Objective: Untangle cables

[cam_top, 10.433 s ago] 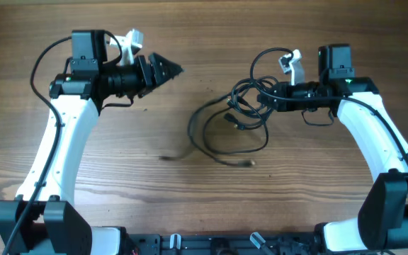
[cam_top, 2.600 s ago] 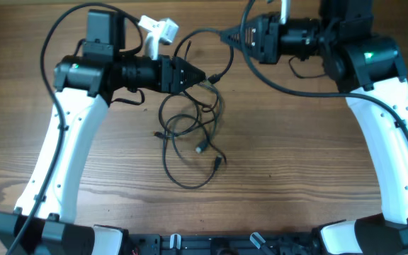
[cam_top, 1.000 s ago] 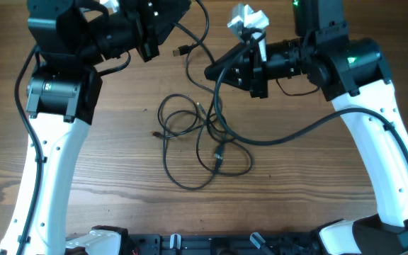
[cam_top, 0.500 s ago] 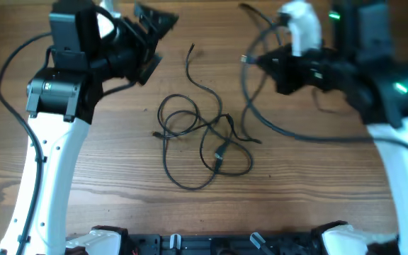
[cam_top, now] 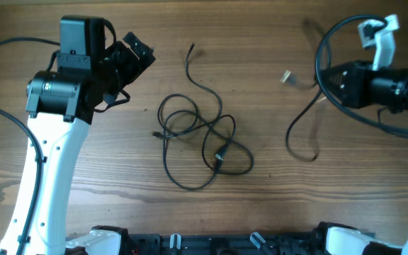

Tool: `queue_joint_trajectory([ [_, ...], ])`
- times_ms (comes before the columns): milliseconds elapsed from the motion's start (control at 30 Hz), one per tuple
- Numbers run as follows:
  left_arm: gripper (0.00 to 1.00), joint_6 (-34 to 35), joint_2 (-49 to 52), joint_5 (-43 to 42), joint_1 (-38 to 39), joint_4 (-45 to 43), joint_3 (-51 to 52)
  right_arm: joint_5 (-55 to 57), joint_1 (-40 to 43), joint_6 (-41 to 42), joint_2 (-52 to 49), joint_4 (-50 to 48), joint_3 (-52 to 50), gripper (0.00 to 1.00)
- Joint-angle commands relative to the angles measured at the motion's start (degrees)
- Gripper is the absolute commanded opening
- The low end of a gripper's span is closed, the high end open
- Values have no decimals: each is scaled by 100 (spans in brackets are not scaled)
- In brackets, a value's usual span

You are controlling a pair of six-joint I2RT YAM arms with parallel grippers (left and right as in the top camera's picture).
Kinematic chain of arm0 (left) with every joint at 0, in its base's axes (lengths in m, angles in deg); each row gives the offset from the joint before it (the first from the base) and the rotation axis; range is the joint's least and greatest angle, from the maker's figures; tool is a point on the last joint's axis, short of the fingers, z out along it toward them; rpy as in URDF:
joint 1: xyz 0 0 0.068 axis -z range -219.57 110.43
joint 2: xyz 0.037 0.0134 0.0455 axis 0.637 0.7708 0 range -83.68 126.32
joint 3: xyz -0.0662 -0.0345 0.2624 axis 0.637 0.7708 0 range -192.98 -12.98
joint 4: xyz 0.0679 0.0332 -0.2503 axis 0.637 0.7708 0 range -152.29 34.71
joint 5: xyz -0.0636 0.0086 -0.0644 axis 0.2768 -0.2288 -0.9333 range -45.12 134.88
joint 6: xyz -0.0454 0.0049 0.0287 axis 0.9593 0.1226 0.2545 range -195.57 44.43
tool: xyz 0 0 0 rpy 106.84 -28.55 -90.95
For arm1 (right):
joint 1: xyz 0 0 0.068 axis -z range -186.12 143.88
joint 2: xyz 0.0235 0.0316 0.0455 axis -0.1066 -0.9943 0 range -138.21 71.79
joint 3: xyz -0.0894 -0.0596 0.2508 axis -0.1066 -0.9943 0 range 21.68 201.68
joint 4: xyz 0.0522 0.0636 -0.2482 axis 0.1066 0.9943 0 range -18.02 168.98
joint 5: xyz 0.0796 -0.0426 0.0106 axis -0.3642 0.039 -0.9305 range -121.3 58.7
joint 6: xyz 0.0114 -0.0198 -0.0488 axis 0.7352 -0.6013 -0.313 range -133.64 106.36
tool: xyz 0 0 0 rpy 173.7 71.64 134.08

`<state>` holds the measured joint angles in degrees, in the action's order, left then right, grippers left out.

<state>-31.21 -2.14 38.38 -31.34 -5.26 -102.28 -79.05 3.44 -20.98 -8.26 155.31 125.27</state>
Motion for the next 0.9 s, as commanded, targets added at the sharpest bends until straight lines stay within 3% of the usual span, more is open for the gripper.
queue_joint_trajectory([
  [0,100,-201,-15,151,-26,9,-33,-35,-4,-105,-310,345,13,4],
  [200,100,-203,-15,149,-26,72,-33,1419,-4,470,-765,-785,-13,4],
  [300,100,-201,-15,149,-26,79,-28,2868,66,918,-922,-1622,-11,4],
  [533,100,-201,-15,149,-24,68,-28,4476,942,1355,-1012,-2789,-11,4],
  [700,100,-199,-15,149,-24,68,-28,5604,1338,1672,-1703,-3036,-11,4],
  [800,100,-201,-15,151,-24,68,-28,6763,1443,2559,-2356,-2780,-11,4],
  [867,100,-199,-15,149,-24,68,-28,6697,1480,2570,-2992,-2887,-11,4],
])
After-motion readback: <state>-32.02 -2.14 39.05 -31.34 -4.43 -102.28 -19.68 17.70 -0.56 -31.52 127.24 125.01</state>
